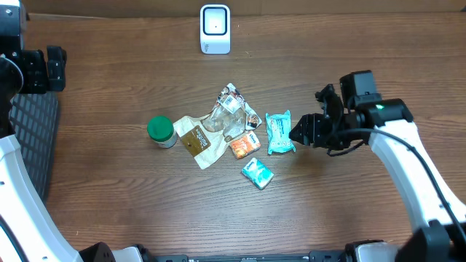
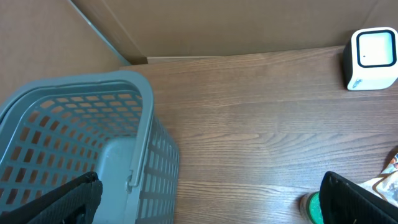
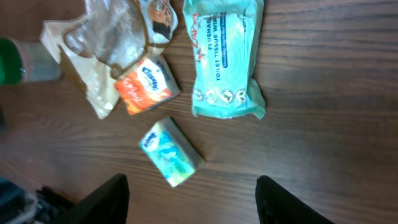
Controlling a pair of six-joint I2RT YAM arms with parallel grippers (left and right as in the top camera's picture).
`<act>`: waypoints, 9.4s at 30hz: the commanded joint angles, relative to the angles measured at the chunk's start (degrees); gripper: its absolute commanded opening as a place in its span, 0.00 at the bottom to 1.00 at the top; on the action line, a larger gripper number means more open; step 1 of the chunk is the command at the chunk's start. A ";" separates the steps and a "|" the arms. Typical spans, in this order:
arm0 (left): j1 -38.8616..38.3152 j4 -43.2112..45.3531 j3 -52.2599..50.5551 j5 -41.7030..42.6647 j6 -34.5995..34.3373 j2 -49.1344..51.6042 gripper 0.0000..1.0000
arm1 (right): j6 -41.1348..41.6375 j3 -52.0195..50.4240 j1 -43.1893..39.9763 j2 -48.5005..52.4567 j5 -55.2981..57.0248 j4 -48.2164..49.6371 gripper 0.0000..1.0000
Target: Scan the item barcode
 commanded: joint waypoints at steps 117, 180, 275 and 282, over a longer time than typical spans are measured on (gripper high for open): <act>0.31 0.13 0.15 0.17 0.85 -0.02 1.00 | 19.28 12.04 27.02 32.61 44.76 -3.63 0.42; 0.31 -0.02 0.15 0.17 0.85 -0.02 0.99 | -1.64 -5.64 -8.00 19.52 -6.73 11.80 0.39; 0.31 -0.02 0.15 0.17 0.85 -0.02 1.00 | 3.15 19.10 2.60 22.14 2.36 -13.64 0.15; 0.31 -0.02 0.15 0.17 0.85 -0.02 1.00 | 11.08 9.22 8.98 22.16 8.50 -6.93 0.04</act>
